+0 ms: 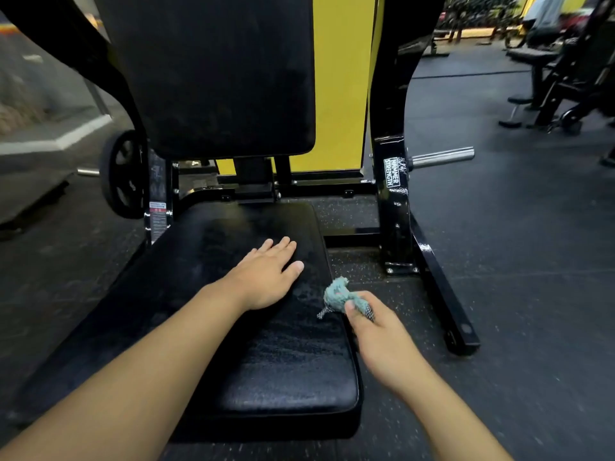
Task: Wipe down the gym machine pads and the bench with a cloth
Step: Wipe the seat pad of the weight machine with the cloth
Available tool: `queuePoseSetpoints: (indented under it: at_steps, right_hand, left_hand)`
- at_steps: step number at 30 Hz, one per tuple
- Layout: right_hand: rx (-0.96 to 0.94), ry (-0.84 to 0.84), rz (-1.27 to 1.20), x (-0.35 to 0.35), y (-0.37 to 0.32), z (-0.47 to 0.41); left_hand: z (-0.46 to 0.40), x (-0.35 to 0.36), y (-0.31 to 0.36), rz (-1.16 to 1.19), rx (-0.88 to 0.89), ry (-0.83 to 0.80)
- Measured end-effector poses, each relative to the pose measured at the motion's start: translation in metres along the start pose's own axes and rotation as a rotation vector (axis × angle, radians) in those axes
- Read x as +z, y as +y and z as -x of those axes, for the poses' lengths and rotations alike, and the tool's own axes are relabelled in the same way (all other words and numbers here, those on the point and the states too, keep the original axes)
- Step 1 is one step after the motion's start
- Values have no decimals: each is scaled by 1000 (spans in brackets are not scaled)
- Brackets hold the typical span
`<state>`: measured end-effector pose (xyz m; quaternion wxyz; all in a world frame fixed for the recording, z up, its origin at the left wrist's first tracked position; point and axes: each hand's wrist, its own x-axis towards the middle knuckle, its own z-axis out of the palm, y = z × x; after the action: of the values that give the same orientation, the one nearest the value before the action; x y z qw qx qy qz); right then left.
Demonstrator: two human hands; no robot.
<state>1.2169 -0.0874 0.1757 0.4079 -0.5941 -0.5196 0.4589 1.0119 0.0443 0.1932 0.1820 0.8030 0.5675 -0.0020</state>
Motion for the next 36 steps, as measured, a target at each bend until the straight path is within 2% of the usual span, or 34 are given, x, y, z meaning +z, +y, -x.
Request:
queuePoseSetpoints:
  at_steps: [11, 15, 23, 28, 33, 36]
  right_hand:
    - [156, 22, -260, 17, 0, -132]
    - [97, 27, -140, 15, 9, -104]
    - [71, 12, -64, 3, 1, 36]
    - [104, 104, -166, 14, -1, 10]
    - [138, 97, -231, 19, 1, -39]
    - [112, 92, -108, 18, 3, -35]
  left_hand:
    - [1, 11, -4, -26, 41, 59]
    - [0, 11, -6, -39, 40, 60]
    - [0, 10, -5, -59, 37, 52]
    - [2, 8, -1, -65, 24, 51]
    - [10, 10, 2, -47, 18, 65]
    - [12, 9, 2, -35, 27, 71]
